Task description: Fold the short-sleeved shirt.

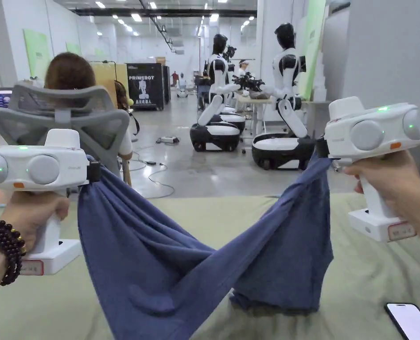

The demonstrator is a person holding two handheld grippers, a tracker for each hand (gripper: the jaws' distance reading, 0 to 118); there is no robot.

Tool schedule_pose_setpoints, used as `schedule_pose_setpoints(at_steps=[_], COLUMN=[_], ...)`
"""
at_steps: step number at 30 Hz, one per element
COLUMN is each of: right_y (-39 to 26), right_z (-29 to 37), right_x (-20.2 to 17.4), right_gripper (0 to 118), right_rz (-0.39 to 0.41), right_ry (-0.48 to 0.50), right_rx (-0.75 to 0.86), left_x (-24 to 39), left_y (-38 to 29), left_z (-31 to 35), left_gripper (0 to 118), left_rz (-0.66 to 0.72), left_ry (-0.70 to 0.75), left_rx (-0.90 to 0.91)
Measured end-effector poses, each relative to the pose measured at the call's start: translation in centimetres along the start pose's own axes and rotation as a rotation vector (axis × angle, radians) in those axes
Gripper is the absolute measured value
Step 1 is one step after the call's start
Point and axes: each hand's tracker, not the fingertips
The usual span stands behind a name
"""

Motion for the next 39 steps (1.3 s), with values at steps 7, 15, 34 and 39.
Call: schedule_pose_setpoints(at_steps=[7,15,34,39], right_y=[8.8,10.1,-2.9,-6.2], right_z=[-0.6,-2.9,-3.0,4.1], right_x=[5.3,6.7,1.3,2.1], right_gripper=[2,2,2,2], right_rz=[-0.087,-0.103,-0.052,-0.036], right_ry=[-0.170,-0.186,-0.004,0.015], right_rx=[0.068,0.064,0.019,0.042], left_x=[-2.0,-1.7,-0.7,-1.1], left_y=[7.9,11.0,-3.3,-5.6], left_z=[0.3,-0.6,-1.0,5.5], left_gripper=[3,3,3,3], left_rz=[0.019,0.034,-0.008,-0.052], left_ry=[0.168,0.203,0.072,0.043], left_rx=[0.092,0.149,-0.010,-0.004])
